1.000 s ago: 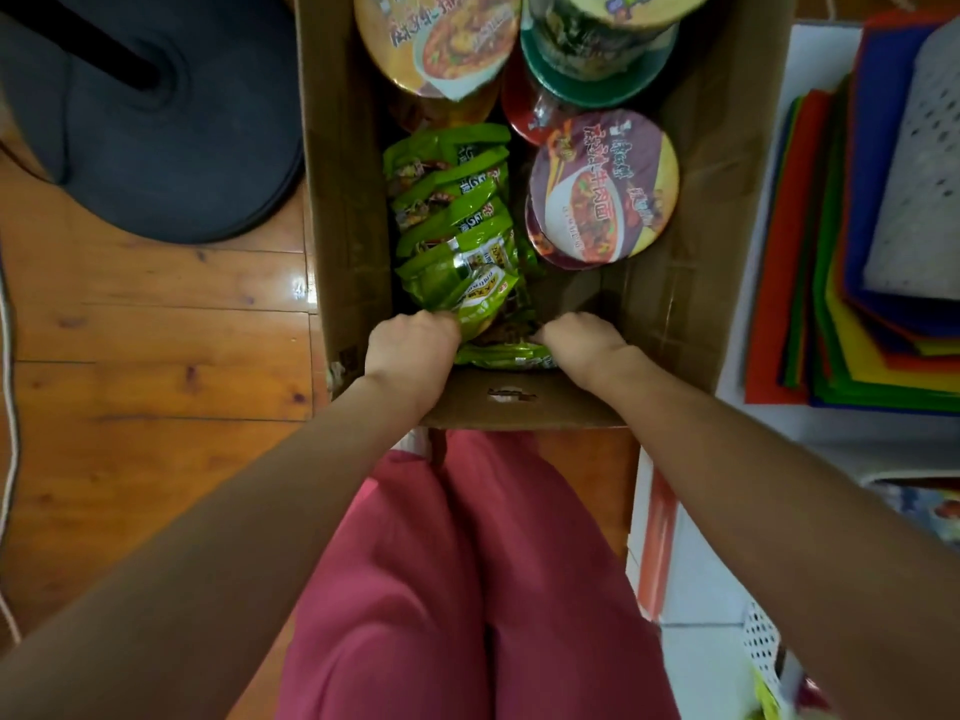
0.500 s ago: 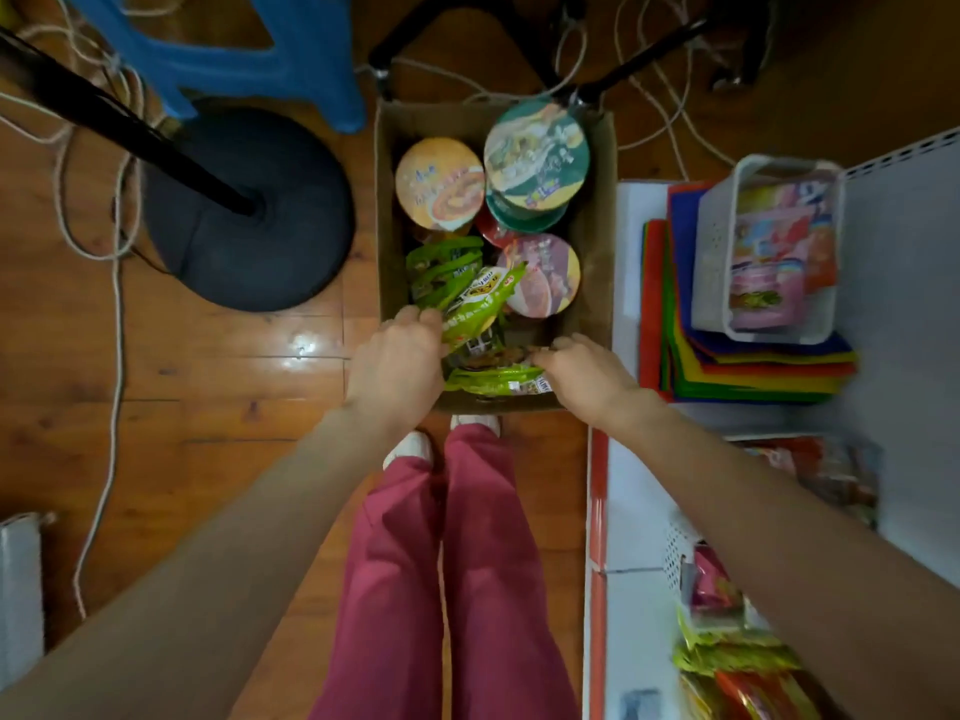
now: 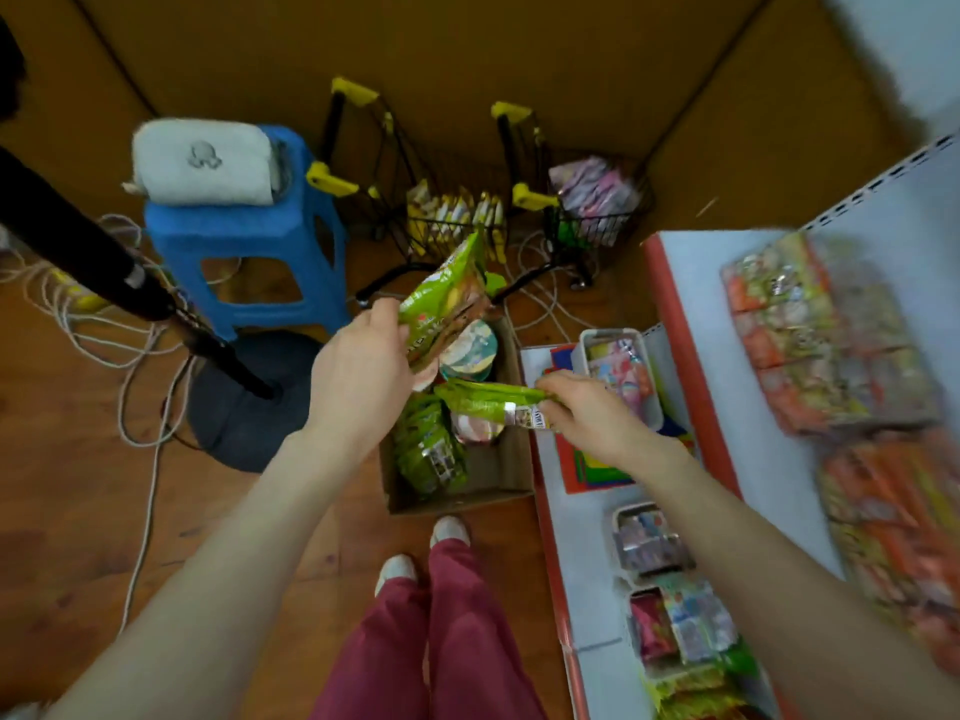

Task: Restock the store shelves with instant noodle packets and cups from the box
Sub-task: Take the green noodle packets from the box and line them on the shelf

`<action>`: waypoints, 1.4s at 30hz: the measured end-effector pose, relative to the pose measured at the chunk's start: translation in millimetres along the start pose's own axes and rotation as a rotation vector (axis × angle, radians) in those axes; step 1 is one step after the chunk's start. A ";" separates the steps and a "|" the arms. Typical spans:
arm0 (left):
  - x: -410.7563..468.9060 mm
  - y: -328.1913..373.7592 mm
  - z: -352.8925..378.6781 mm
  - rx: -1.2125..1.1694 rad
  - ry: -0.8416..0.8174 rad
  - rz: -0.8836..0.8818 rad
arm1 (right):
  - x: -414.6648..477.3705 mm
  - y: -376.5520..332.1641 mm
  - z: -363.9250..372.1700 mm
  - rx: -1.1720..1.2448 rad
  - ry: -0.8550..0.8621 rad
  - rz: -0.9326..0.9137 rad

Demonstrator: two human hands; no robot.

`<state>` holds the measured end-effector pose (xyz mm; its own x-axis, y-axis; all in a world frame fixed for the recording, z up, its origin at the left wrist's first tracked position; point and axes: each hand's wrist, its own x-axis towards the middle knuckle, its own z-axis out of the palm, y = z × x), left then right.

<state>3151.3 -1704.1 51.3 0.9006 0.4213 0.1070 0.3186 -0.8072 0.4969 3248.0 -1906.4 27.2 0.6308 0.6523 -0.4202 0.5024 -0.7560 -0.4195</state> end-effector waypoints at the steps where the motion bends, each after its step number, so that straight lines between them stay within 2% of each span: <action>1: 2.3 8.6 -14.7 -0.007 0.038 0.018 | -8.5 -6.5 -13.6 0.036 0.037 -0.002; 8: 11.2 50.3 -88.9 -0.008 0.205 0.126 | -68.2 -32.9 -94.9 0.130 0.348 0.010; 18: 29.6 99.1 -142.5 0.058 0.239 0.162 | -140.6 -53.9 -181.1 0.120 0.725 0.003; 27: 51.6 178.9 -182.8 -0.013 0.328 0.282 | -214.1 -69.5 -307.3 0.310 1.282 0.073; 30: 59.3 207.3 -187.5 -0.034 0.368 0.342 | -243.7 -63.9 -353.8 0.242 1.458 0.109; 32: 63.5 225.5 -189.2 -0.054 0.390 0.373 | -263.2 -57.0 -377.2 0.079 1.528 0.191; 35: 69.2 251.5 -188.5 -0.063 0.397 0.383 | -280.9 -43.1 -398.9 -0.123 1.499 0.301; 39: 75.4 277.8 -181.3 -0.066 0.447 0.424 | -277.9 -13.3 -405.7 -0.358 1.338 0.486; 42: 76.6 289.4 -177.9 -0.089 0.464 0.454 | -267.3 -6.0 -396.6 -0.517 1.241 0.492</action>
<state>3259.9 -1831.9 356.6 0.7123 0.1972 0.6736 -0.1069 -0.9180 0.3818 3310.8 -2097.5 461.2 0.7647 0.0580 0.6418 0.0694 -0.9976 0.0075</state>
